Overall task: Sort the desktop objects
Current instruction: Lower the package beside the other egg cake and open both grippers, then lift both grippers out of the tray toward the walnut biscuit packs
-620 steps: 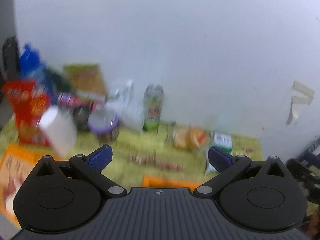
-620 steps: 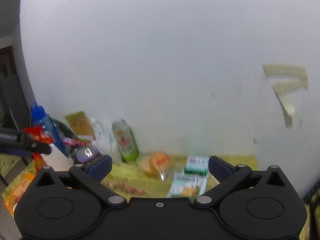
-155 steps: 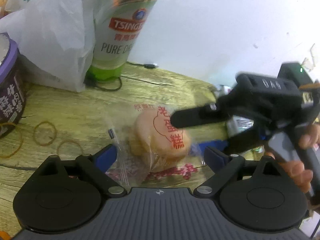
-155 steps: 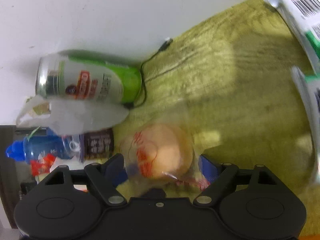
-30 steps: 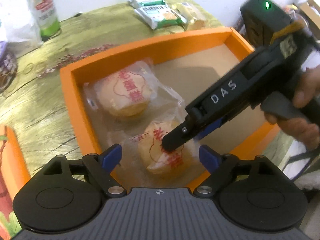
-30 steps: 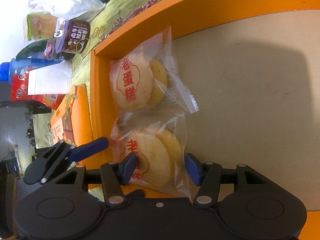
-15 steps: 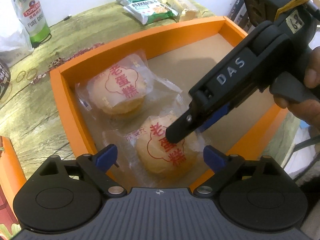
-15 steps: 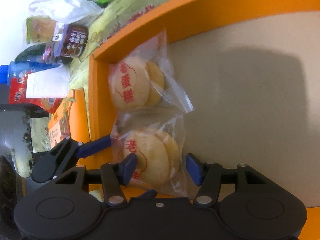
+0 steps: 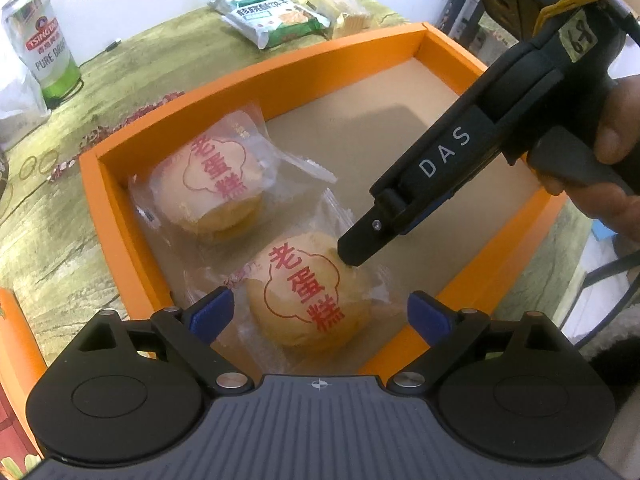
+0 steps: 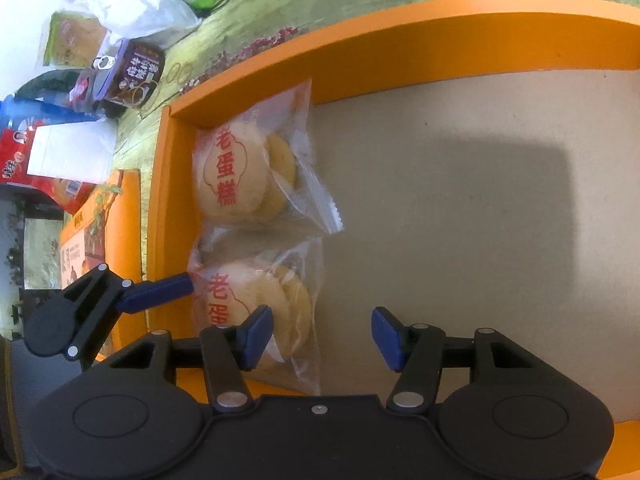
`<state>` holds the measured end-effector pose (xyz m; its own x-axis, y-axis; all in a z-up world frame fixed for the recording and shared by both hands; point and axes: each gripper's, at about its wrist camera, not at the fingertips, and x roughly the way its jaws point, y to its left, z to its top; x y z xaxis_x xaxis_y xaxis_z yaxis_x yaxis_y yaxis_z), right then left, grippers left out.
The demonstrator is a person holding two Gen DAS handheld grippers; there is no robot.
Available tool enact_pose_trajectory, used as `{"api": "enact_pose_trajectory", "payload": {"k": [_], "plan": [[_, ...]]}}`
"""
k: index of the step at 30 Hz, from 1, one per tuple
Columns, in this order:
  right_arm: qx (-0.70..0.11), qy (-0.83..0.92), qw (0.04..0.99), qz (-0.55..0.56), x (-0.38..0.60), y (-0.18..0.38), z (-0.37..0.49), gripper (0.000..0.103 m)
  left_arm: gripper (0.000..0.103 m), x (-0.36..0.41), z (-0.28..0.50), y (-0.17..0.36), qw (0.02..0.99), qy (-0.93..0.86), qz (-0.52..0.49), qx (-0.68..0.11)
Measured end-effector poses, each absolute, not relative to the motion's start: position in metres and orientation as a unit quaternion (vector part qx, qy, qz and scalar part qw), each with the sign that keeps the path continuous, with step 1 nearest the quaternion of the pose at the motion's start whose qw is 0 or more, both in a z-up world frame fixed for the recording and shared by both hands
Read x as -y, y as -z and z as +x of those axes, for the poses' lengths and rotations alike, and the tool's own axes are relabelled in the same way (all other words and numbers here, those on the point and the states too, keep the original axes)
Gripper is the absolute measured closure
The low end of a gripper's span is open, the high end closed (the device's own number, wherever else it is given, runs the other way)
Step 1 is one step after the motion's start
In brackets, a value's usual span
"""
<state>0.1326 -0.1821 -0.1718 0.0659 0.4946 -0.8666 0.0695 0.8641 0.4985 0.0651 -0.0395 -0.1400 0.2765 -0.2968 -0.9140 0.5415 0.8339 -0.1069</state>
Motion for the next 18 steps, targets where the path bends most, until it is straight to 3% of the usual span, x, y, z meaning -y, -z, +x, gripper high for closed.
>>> {"api": "enact_pose_trajectory", "payload": {"k": [18], "plan": [[-0.644, -0.159, 0.709, 0.238, 0.201, 0.155, 0.14, 0.049, 0.008, 0.03, 0.08, 0.122, 0.801, 0.251, 0.093, -0.535]]}}
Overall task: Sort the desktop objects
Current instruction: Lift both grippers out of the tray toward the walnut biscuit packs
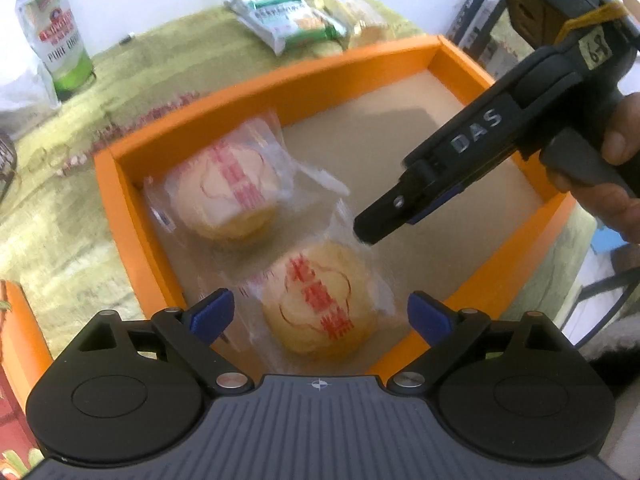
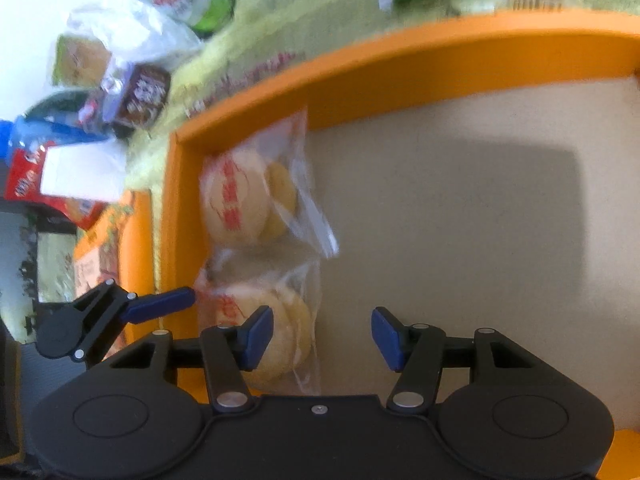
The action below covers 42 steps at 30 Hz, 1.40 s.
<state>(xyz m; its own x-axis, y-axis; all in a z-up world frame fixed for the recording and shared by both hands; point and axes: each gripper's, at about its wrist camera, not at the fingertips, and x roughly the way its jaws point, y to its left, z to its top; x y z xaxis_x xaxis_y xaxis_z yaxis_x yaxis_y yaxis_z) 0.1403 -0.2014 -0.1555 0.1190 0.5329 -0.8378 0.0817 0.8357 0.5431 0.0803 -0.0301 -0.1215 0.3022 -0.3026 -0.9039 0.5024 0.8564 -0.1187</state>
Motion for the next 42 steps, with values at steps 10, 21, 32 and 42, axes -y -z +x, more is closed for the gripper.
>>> {"api": "enact_pose_trajectory", "payload": {"k": [10, 21, 32, 42], "plan": [[-0.511, 0.007, 0.817, 0.267, 0.345, 0.09, 0.133, 0.042, 0.008, -0.025, 0.107, 0.125, 0.828, 0.153, 0.027, -0.539], [-0.576, 0.058, 0.734, 0.356, 0.386, 0.155, 0.102, 0.037, 0.009, -0.031, 0.109, 0.152, 0.8, 0.156, -0.055, -0.577], [-0.596, 0.037, 0.747, 0.293, 0.358, 0.148, 0.112, 0.035, 0.009, -0.042, 0.104, 0.148, 0.8, 0.144, -0.053, -0.581], [-0.604, 0.021, 0.746, 0.281, 0.347, 0.15, 0.118, 0.035, 0.008, -0.046, 0.099, 0.146, 0.801, 0.136, -0.043, -0.582]]}}
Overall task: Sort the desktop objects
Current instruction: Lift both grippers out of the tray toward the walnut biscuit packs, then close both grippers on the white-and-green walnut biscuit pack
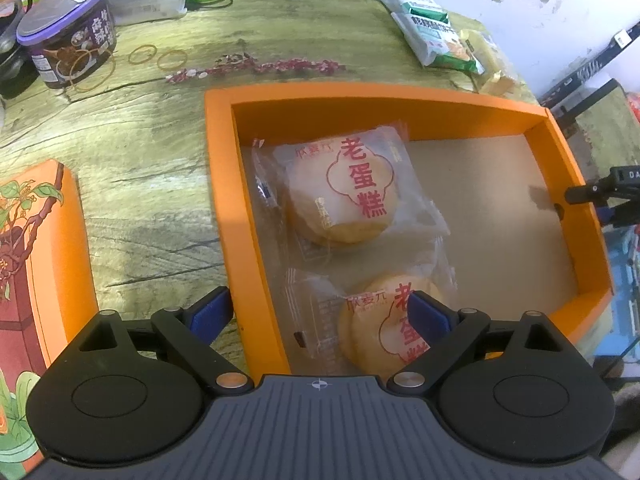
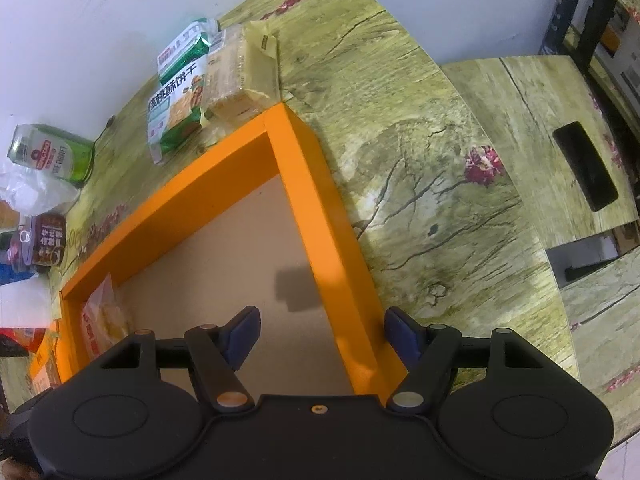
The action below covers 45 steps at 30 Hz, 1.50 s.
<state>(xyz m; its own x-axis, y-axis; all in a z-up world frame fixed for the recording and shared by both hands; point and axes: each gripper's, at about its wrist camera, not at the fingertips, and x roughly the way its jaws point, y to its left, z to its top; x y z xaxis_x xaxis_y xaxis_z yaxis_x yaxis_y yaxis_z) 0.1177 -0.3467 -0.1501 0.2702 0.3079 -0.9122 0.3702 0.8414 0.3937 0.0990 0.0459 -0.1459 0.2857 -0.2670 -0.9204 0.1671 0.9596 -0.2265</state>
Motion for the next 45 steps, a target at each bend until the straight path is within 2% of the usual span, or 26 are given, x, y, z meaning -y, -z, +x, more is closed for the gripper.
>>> {"api": "enact_pose_trajectory", "payload": {"k": [9, 16, 18, 20, 24, 28, 34, 41, 45], "plan": [[-0.596, 0.024, 0.75, 0.287, 0.355, 0.143, 0.117, 0.036, 0.008, -0.061, 0.098, 0.129, 0.812, 0.105, -0.036, -0.574], [-0.556, -0.004, 0.789, 0.26, 0.358, 0.086, 0.147, 0.036, 0.006, -0.062, 0.131, 0.053, 0.853, 0.112, -0.023, -0.509], [-0.54, -0.026, 0.804, 0.248, 0.352, 0.065, 0.165, 0.036, 0.006, -0.052, 0.146, 0.03, 0.865, 0.125, -0.012, -0.485], [-0.524, -0.05, 0.816, 0.238, 0.347, 0.046, 0.184, 0.03, 0.005, -0.037, 0.162, 0.009, 0.876, 0.145, 0.0, -0.46], [-0.499, -0.099, 0.827, 0.24, 0.337, 0.022, 0.23, 0.03, 0.004, -0.004, 0.196, -0.01, 0.886, 0.185, 0.002, -0.426], [-0.493, -0.131, 0.815, 0.276, 0.324, 0.026, 0.279, 0.03, 0.003, 0.026, 0.232, 0.014, 0.883, 0.209, 0.003, -0.42], [-0.518, -0.122, 0.77, 0.351, 0.312, 0.083, 0.338, 0.03, 0.004, 0.076, 0.269, 0.077, 0.862, 0.239, 0.014, -0.447], [-0.557, -0.07, 0.749, 0.351, 0.312, 0.142, 0.366, 0.03, 0.004, 0.1, 0.293, 0.121, 0.851, 0.247, -0.01, -0.464], [-0.578, -0.056, 0.741, 0.338, 0.311, 0.155, 0.368, 0.03, 0.004, 0.104, 0.307, 0.138, 0.843, 0.252, -0.021, -0.474]]}}
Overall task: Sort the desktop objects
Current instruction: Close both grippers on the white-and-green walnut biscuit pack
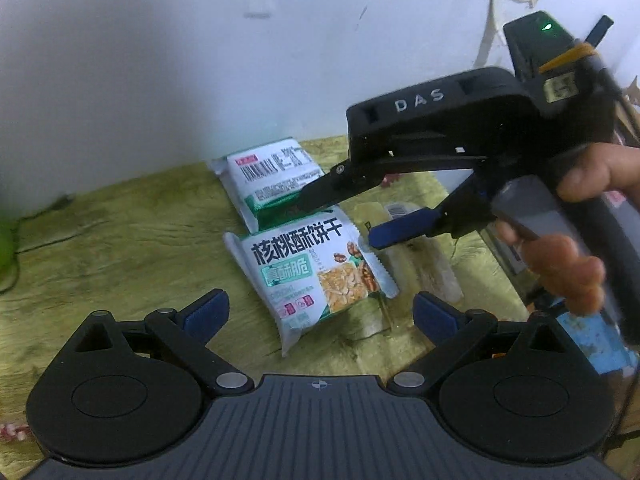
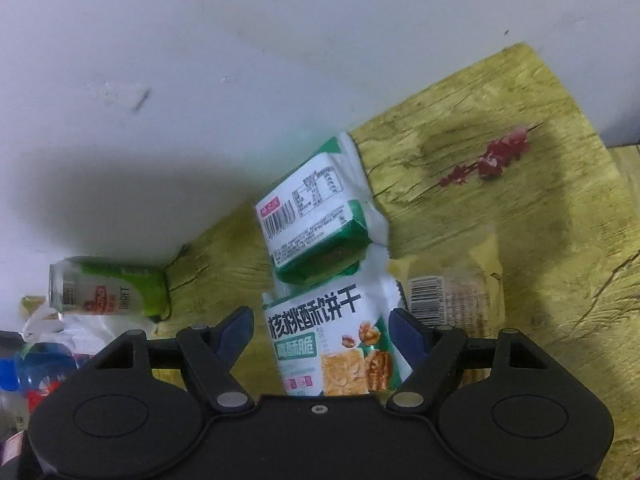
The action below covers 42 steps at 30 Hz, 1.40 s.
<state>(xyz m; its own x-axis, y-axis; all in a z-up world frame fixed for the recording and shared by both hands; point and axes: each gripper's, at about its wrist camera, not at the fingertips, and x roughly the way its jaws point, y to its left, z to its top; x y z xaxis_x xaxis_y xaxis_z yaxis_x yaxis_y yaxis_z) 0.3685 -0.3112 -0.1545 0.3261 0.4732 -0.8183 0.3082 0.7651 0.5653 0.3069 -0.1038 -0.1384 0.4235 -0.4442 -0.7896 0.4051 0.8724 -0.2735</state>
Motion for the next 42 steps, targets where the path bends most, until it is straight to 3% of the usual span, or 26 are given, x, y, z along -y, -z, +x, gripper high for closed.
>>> {"api": "enact_pose_trajectory", "payload": {"k": [10, 15, 27, 32, 34, 42], "plan": [[-0.601, -0.031, 0.76, 0.246, 0.276, 0.151, 0.395, 0.009, 0.004, 0.114, 0.321, 0.161, 0.828, 0.259, -0.03, -0.496], [-0.616, -0.048, 0.745, 0.251, 0.266, 0.158, 0.4, 0.004, 0.004, 0.114, 0.32, 0.166, 0.821, 0.266, -0.037, -0.504], [-0.62, -0.116, 0.691, 0.353, 0.262, 0.165, 0.389, 0.004, 0.004, 0.076, 0.309, 0.163, 0.819, 0.235, -0.035, -0.521], [-0.61, -0.108, 0.687, 0.381, 0.276, 0.165, 0.385, 0.009, 0.004, 0.058, 0.306, 0.16, 0.825, 0.22, -0.045, -0.519], [-0.614, -0.096, 0.684, 0.381, 0.277, 0.169, 0.388, 0.021, 0.005, 0.058, 0.308, 0.162, 0.825, 0.218, -0.05, -0.519], [-0.615, -0.094, 0.688, 0.372, 0.267, 0.175, 0.388, 0.019, 0.008, 0.072, 0.313, 0.166, 0.817, 0.234, -0.056, -0.523]]}}
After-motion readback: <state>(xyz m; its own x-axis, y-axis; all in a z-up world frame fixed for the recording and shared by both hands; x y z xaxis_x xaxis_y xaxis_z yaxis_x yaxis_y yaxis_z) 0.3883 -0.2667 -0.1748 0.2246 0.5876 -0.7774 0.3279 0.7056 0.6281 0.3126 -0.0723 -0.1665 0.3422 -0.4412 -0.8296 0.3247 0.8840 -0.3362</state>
